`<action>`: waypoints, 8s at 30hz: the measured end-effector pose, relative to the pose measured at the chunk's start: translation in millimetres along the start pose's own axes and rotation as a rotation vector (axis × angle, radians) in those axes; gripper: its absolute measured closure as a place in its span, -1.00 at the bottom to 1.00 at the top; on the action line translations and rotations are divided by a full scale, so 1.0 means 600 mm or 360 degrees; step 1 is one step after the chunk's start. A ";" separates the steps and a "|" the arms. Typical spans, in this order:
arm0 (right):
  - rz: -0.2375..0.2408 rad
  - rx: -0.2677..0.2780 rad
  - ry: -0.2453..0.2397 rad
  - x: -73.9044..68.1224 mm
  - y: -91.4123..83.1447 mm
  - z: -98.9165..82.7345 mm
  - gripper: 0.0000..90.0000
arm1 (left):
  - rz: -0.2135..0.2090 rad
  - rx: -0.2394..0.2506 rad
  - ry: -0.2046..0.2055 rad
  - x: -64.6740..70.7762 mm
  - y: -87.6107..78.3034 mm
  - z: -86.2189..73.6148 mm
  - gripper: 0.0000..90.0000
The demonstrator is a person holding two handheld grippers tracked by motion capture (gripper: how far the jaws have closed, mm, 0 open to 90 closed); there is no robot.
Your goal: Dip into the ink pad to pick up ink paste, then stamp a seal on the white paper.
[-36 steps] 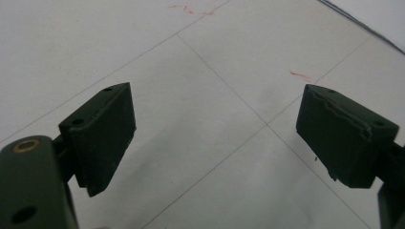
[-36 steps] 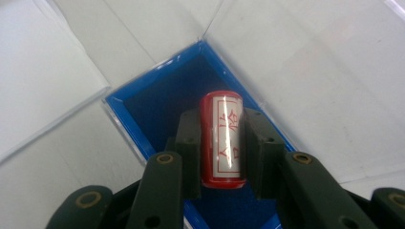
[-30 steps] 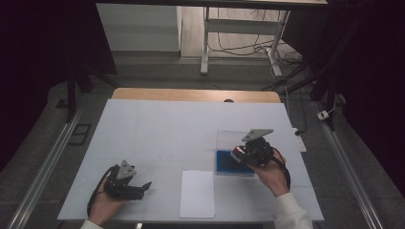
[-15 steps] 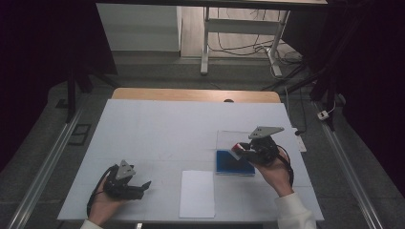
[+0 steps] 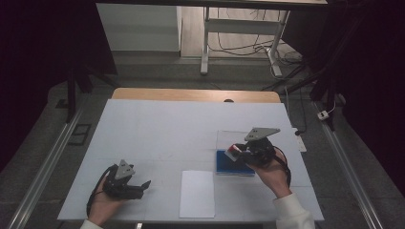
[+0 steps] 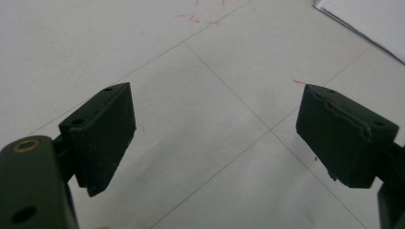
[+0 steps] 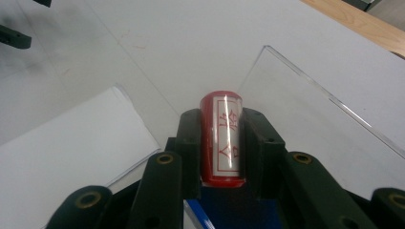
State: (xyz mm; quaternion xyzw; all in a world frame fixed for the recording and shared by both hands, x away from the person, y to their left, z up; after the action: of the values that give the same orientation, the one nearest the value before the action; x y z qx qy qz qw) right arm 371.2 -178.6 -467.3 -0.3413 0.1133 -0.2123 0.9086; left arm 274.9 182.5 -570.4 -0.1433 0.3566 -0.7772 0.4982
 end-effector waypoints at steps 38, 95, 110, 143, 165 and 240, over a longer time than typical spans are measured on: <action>0.0262 -0.0021 -0.0163 -0.090 0.049 0.030 0.55 | 0.0001 -0.0005 0.0007 0.000 0.001 -0.001 -0.70; 0.0425 -0.0387 -0.0387 -0.182 0.158 -0.013 0.55 | -0.0005 -0.0004 0.0009 0.000 0.001 -0.001 -0.69; 0.0400 -0.0413 -0.0401 -0.179 0.164 -0.019 0.55 | -0.0003 -0.0006 0.0012 0.000 0.001 -0.002 -0.69; 0.0366 -0.0497 -0.0416 -0.180 0.175 -0.024 0.57 | 0.0003 -0.0008 0.0015 0.001 0.001 -0.002 -0.69; 0.0373 -0.0533 -0.0393 -0.179 0.178 -0.025 0.57 | 0.0000 -0.0002 0.0005 0.003 -0.001 0.000 -0.69; 0.0238 -0.0083 -0.0269 -0.112 0.058 0.023 0.55 | 0.0008 0.0012 -0.0001 -0.002 -0.003 0.000 -0.69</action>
State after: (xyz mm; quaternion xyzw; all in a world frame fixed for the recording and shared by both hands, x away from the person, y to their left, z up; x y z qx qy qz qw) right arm 327.6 -115.8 -476.1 -0.3722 0.0670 -0.1114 0.9190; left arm 274.0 183.9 -568.9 -0.1408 0.3539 -0.7773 0.5007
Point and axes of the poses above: each handheld gripper's, and its own axes: y roughly forward along the jaws, z roughly out of its top, x roughly to its right, the point moved 6 cm from there along y, roughly forward along the jaws, and after that the axes turned 9 degrees about z, right-handed, at the moved point
